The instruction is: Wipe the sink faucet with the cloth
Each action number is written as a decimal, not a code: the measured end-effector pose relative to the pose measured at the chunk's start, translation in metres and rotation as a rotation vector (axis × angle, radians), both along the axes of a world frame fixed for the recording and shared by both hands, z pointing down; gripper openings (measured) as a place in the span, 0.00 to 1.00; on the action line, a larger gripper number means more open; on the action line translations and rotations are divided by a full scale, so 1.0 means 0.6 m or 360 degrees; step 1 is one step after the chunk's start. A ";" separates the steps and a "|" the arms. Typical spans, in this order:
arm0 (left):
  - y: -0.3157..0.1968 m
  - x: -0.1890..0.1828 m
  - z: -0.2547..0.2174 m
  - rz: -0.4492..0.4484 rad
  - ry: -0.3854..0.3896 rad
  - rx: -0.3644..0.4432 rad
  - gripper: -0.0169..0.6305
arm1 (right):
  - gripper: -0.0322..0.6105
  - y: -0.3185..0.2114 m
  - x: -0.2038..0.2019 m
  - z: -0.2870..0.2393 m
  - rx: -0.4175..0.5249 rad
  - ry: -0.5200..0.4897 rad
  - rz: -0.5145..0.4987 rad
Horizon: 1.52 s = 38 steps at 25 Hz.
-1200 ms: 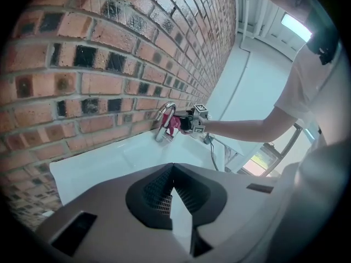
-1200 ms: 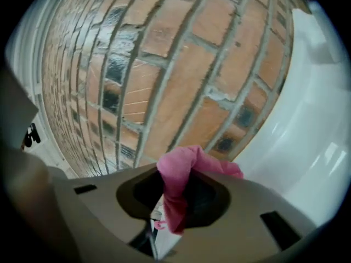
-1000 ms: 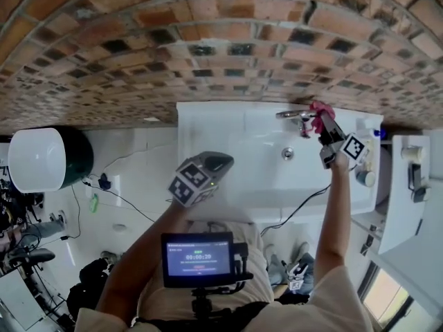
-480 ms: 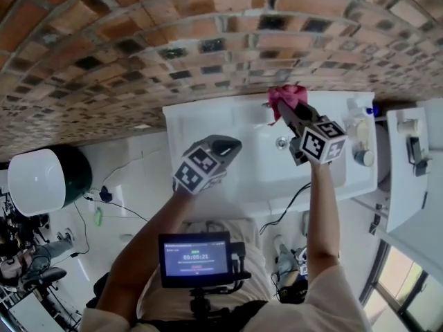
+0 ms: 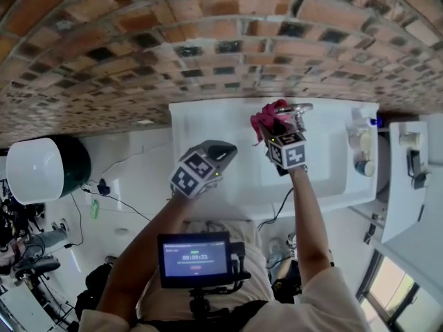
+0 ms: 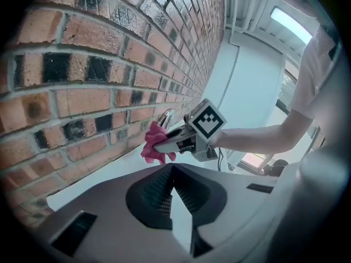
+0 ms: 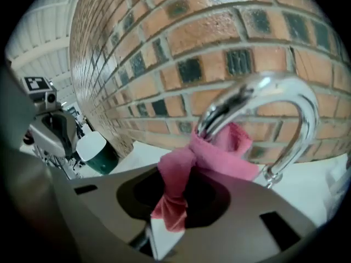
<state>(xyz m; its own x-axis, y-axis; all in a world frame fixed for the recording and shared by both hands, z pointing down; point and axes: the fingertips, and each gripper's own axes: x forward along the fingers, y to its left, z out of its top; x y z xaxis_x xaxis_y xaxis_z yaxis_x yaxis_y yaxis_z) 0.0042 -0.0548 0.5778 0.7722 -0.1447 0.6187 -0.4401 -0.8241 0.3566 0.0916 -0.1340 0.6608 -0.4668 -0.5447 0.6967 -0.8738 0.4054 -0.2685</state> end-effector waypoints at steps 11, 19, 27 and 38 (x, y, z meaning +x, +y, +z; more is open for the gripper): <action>0.033 -0.031 0.023 -0.0055 -0.0039 -0.0046 0.02 | 0.21 -0.007 0.062 -0.027 0.0419 0.0577 0.0074; 0.059 -0.020 0.020 -0.0027 -0.0044 -0.0062 0.01 | 0.21 -0.023 0.102 -0.073 0.0490 0.0590 0.0196; 0.071 -0.013 0.023 -0.0004 -0.0061 -0.0068 0.01 | 0.21 -0.041 0.219 -0.067 0.0385 0.0317 0.0638; 0.078 -0.033 0.035 -0.0031 -0.0068 -0.0078 0.01 | 0.21 -0.061 0.247 -0.017 0.0102 -0.0565 0.1624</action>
